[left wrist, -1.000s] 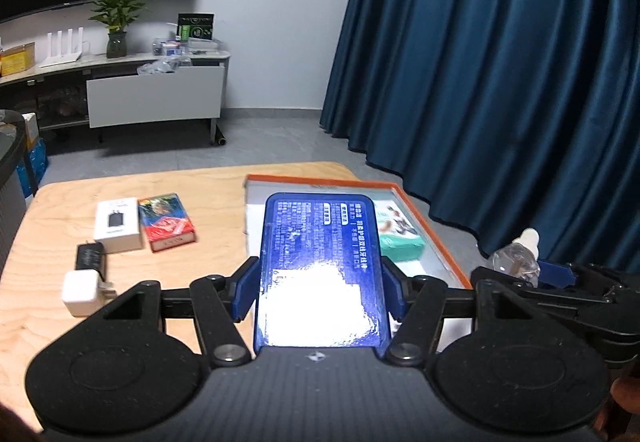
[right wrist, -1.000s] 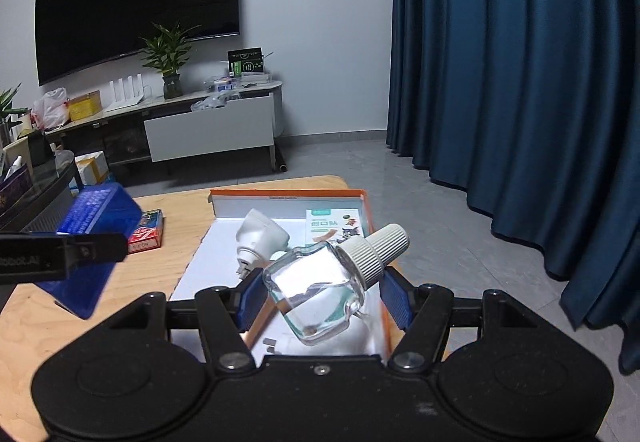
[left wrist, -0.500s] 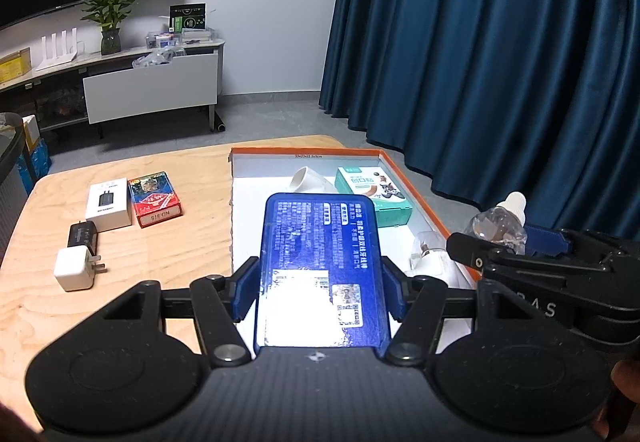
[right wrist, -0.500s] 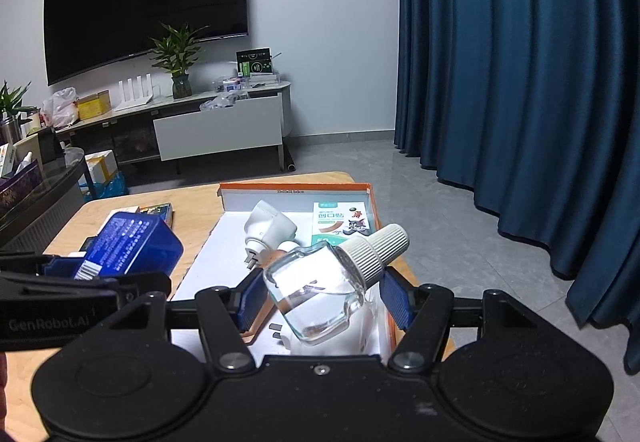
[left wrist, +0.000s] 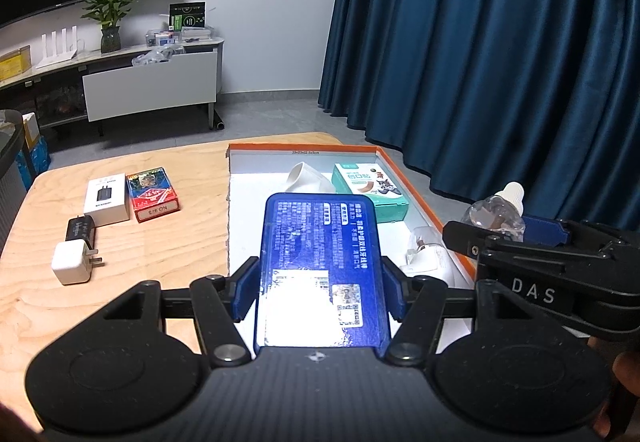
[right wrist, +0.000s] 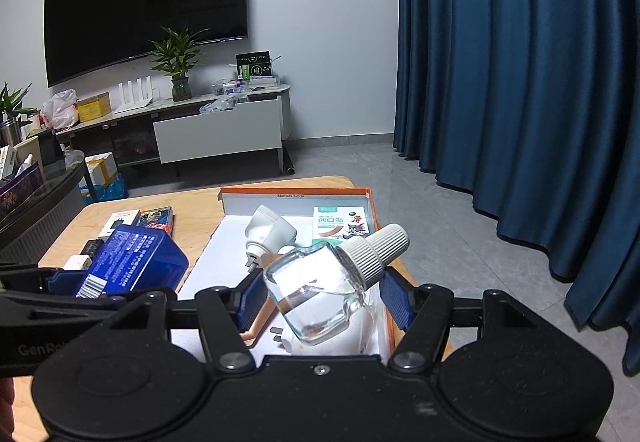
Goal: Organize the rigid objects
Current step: 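Carry the blue tin and glass bottle with both tools over the white box, then hold the blue tin and glass bottle above the box with both tools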
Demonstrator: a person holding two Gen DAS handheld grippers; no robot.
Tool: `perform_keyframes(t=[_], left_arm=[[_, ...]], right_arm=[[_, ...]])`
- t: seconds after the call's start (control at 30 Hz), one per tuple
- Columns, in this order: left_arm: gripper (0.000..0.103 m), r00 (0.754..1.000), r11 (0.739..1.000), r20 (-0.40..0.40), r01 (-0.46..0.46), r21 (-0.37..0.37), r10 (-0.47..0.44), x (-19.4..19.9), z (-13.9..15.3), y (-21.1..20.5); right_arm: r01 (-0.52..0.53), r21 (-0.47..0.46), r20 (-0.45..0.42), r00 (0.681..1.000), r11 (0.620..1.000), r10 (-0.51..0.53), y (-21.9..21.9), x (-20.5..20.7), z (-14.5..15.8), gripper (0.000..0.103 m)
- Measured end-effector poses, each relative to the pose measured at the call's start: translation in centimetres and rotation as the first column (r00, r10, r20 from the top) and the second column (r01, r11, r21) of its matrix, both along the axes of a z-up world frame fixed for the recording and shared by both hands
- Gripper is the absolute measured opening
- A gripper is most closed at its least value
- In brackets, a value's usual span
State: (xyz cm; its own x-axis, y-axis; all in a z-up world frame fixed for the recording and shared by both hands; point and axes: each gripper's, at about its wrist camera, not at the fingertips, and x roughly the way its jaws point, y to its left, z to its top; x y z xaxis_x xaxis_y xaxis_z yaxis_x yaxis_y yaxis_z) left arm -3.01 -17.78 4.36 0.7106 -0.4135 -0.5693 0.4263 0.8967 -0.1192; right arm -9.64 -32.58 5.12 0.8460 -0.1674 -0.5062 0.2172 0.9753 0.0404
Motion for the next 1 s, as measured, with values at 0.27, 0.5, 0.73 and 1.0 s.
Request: perform_keyframes(t=[0.27, 0.5, 0.73, 1.0], left_arm=[[0.063, 1.0, 1.0, -0.001, -0.002, -0.002, 0.002, -0.05, -0.15, -0.01], [0.063, 1.0, 1.0, -0.003, 0.002, -0.005, -0.002, -0.16, -0.13, -0.05], [0.063, 1.0, 1.0, -0.006, 0.003, -0.006, -0.003, -0.15, -0.19, -0.06], [0.063, 1.0, 1.0, -0.006, 0.003, -0.006, -0.003, -0.14, -0.22, -0.11]], right_arm=[[-0.001, -0.001, 0.001, 1.0, 1.0, 0.001, 0.22, -0.02, 0.04, 0.075], [-0.003, -0.002, -0.001, 1.0, 1.0, 0.003, 0.18, -0.02, 0.0, 0.075], [-0.003, -0.001, -0.001, 1.0, 1.0, 0.003, 0.2, -0.03, 0.03, 0.075], [-0.003, -0.001, -0.002, 1.0, 1.0, 0.003, 0.2, -0.03, 0.02, 0.075]])
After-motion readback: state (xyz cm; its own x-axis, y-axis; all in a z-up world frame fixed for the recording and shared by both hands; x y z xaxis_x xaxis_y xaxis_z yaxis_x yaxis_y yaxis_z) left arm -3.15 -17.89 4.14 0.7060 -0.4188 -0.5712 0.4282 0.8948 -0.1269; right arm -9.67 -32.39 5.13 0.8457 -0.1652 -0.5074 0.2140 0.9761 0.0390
